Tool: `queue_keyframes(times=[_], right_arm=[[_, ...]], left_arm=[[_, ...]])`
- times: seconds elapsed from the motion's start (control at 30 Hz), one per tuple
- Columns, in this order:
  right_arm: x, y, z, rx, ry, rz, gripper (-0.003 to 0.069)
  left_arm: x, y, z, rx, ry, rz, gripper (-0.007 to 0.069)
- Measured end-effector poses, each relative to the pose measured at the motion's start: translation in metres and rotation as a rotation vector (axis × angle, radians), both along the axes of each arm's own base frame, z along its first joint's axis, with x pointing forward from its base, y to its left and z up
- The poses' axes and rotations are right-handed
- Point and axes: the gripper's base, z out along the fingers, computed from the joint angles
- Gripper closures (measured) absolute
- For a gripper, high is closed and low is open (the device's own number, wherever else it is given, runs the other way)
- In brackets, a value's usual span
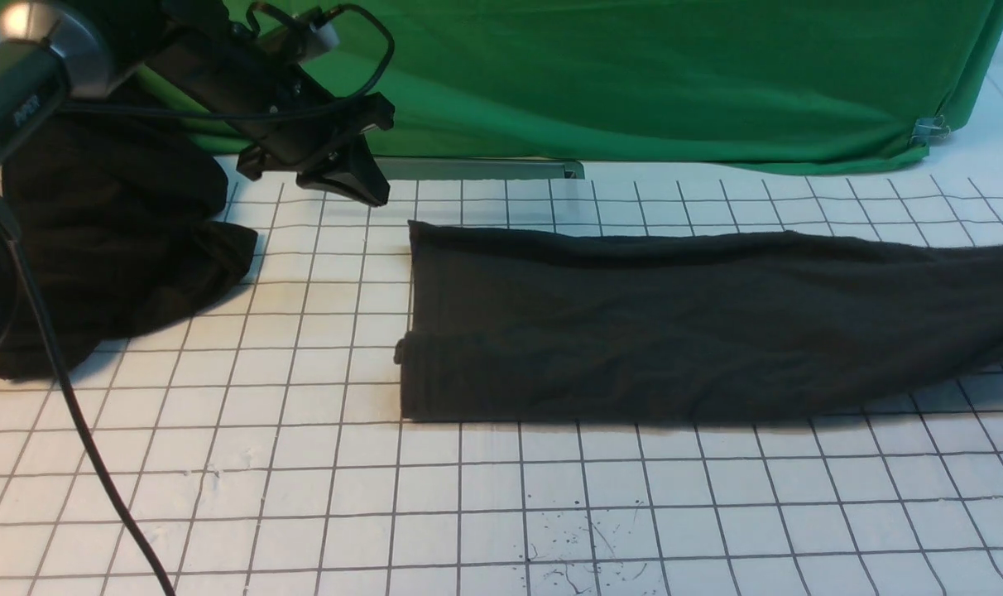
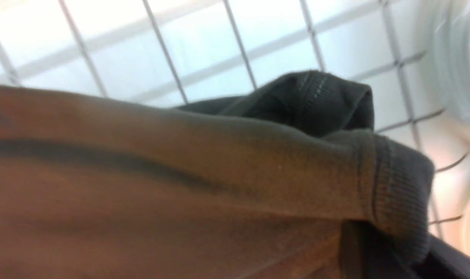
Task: Fold a long-sleeved shirt over a white checkered tablecloth.
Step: 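Fold the right end of the dark garment over onto its left end with the right gripper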
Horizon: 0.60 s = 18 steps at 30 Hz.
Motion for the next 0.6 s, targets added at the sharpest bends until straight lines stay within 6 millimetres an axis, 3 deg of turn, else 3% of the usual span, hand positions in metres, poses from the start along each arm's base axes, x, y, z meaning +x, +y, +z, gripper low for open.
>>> queue_keyframes(times=[0.07,0.13,0.3,0.43,0.47,0.53,0.6], right_arm=[[-0.001,0.006,0.011,-0.007,-0.024,0.009,0.0651],[-0.004,0.028,0.036,-0.016,-0.085,0.035,0.0651],[-0.007,0.087,0.069,0.026,-0.177,0.131,0.0651],[-0.012,0.169,0.088,0.138,-0.237,0.267,0.0651],[-0.012,0.173,0.088,0.142,-0.238,0.275,0.0651],[-0.016,0.230,0.089,0.192,-0.244,0.383,0.0651],[-0.017,0.262,0.085,0.216,-0.255,0.440,0.0651]], left_arm=[[0.000,0.000,0.000,0.000,0.001,-0.002,0.0623],[0.000,0.000,0.000,0.001,0.003,-0.004,0.0623],[0.000,0.001,0.000,0.011,-0.002,-0.009,0.0623],[0.001,0.001,0.000,0.017,-0.017,-0.002,0.0623],[0.001,0.001,0.000,0.017,-0.018,-0.001,0.0623],[0.002,0.001,0.000,0.018,-0.029,0.001,0.0623],[0.002,0.001,0.000,0.018,-0.030,0.002,0.0623]])
